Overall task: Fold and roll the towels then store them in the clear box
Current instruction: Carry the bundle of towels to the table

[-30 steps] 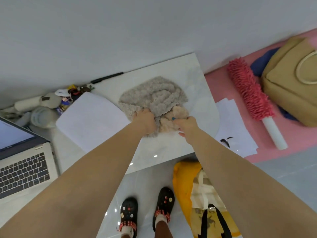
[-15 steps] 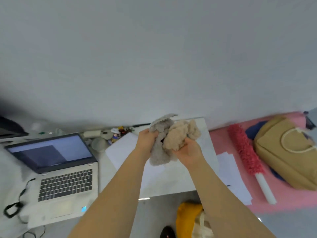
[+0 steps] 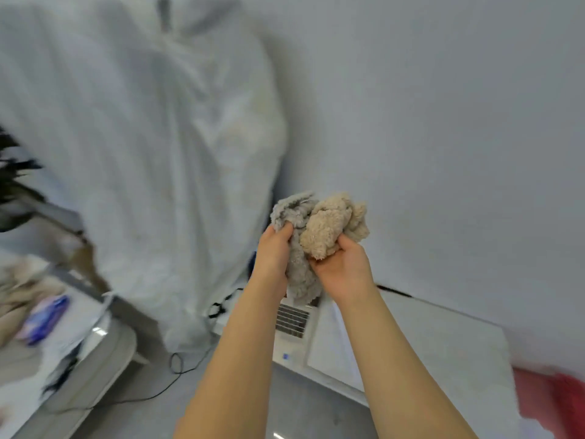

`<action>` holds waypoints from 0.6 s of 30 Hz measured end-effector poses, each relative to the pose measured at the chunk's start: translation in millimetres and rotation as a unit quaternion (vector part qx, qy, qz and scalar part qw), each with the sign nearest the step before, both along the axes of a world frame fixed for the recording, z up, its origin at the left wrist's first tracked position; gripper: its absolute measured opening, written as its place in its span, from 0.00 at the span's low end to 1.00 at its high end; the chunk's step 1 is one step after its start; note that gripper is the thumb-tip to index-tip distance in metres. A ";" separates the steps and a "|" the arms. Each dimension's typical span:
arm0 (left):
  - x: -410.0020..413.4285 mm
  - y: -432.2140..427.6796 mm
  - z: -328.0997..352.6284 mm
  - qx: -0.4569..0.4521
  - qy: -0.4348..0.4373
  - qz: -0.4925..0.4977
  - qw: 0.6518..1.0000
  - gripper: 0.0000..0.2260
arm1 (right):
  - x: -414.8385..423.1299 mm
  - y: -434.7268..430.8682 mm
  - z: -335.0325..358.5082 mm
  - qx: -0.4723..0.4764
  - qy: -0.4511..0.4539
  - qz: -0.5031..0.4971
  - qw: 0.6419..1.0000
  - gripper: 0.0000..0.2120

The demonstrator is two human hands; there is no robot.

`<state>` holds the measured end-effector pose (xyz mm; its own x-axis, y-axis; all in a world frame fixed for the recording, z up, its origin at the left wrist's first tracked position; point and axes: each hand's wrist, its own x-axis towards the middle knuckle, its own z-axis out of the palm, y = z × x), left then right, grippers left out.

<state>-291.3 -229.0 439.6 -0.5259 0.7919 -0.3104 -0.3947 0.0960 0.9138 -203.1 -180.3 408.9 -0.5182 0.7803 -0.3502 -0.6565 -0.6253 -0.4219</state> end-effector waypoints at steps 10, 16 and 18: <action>-218.0 -345.3 64.1 -0.007 0.073 0.264 0.962 0.09 | -267.3 -309.0 50.8 -0.023 0.076 0.275 0.958 0.17; -301.6 -557.8 68.6 -0.016 0.046 0.423 0.905 0.09 | -377.6 -493.3 52.0 -0.061 0.058 0.401 0.912 0.18; -318.8 -616.3 69.3 -0.007 0.028 0.459 0.888 0.08 | -404.6 -542.0 52.7 -0.069 0.051 0.430 0.899 0.17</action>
